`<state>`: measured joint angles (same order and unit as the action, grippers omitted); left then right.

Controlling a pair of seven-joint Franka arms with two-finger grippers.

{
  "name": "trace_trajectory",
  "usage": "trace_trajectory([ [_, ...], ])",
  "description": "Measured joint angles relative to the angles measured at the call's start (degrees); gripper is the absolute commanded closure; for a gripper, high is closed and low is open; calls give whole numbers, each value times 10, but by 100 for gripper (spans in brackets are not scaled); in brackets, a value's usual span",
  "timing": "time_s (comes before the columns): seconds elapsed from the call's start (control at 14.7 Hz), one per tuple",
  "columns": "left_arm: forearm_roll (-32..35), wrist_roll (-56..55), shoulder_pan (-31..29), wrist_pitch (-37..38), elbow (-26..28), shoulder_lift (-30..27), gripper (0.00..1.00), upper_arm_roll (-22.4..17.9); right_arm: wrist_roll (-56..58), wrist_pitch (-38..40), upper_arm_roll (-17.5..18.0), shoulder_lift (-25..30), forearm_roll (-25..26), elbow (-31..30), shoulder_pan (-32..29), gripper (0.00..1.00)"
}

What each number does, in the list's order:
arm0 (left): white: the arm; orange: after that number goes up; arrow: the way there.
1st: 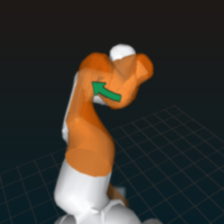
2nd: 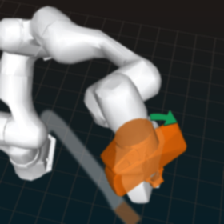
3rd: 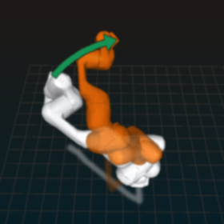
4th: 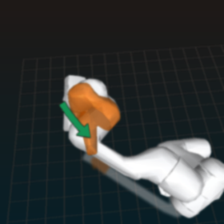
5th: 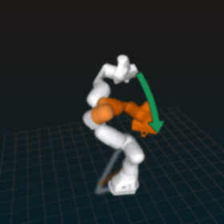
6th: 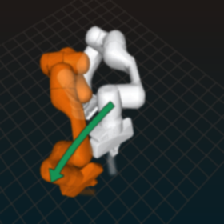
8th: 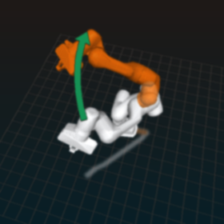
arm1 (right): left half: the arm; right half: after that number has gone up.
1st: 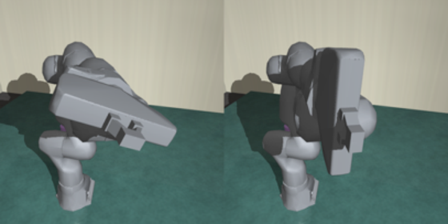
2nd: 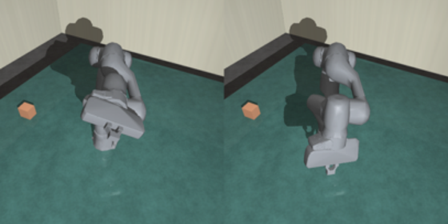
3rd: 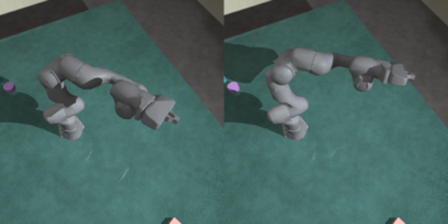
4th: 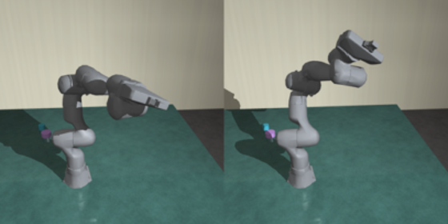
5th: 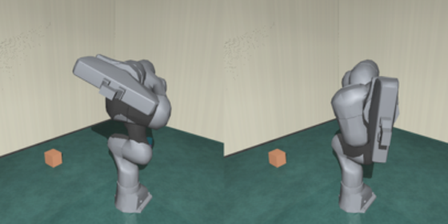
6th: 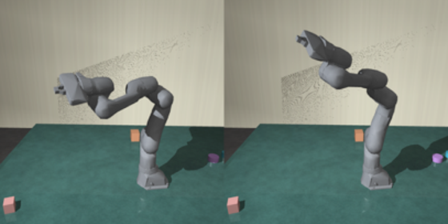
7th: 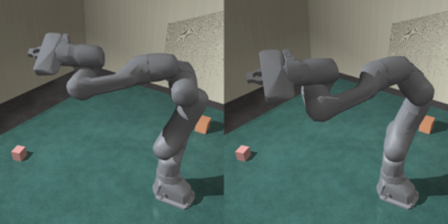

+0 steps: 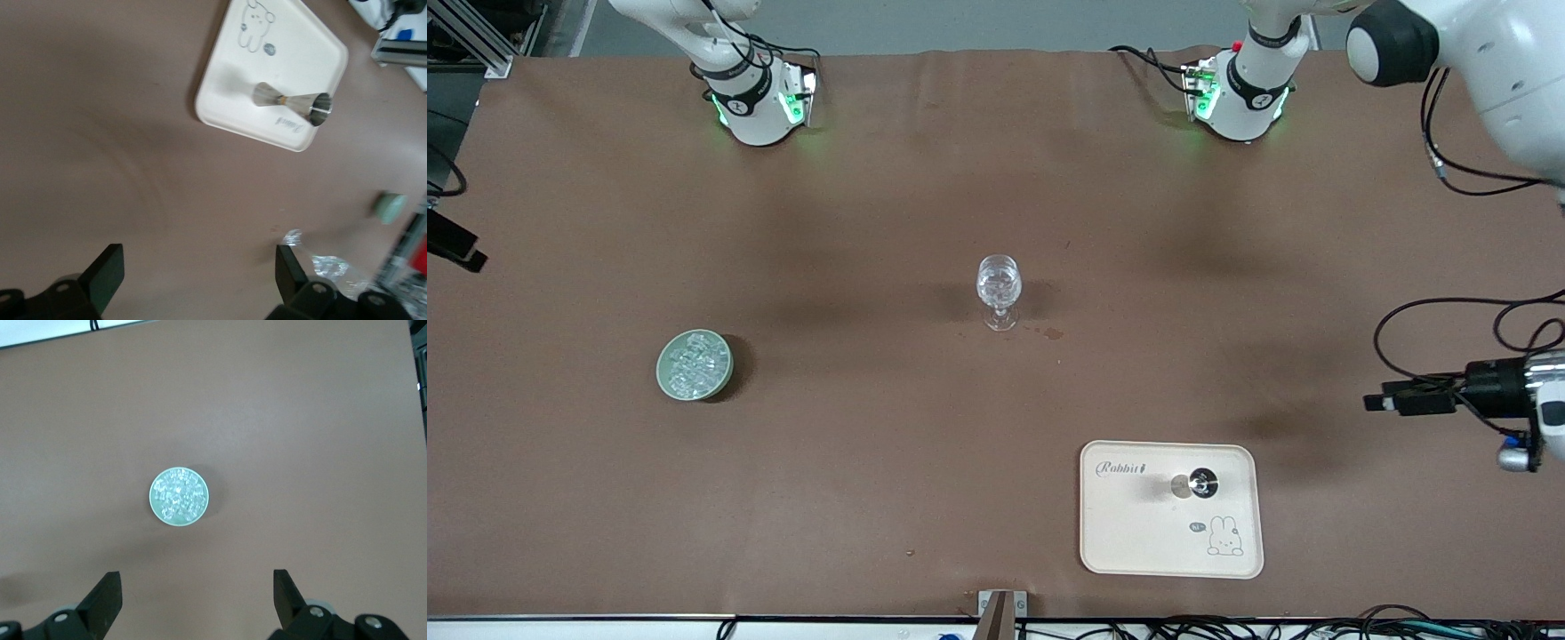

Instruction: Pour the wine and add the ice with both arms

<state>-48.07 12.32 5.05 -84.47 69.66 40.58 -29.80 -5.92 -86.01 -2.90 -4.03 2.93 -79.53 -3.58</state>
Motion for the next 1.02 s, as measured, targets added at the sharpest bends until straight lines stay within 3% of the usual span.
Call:
trace_trajectory([
  [0.2, 203, 0, -2, -43, -1, -78, 0, 67, 1, -17, 3, 34, -10, -47, -3, 0],
  [0.41, 370, -9, -17, -51, -1, -142, 0, 172, 6, -20, 7, 40, -10, -52, -3, 0],
  [0.61, 417, -18, -25, -54, -1, -176, 0, 222, 14, -24, 7, 41, -11, -52, -3, 0],
  [1.02, 474, -30, -29, -54, 2, -193, 0, 228, 18, -24, 7, 41, -11, -51, -3, 0],
])
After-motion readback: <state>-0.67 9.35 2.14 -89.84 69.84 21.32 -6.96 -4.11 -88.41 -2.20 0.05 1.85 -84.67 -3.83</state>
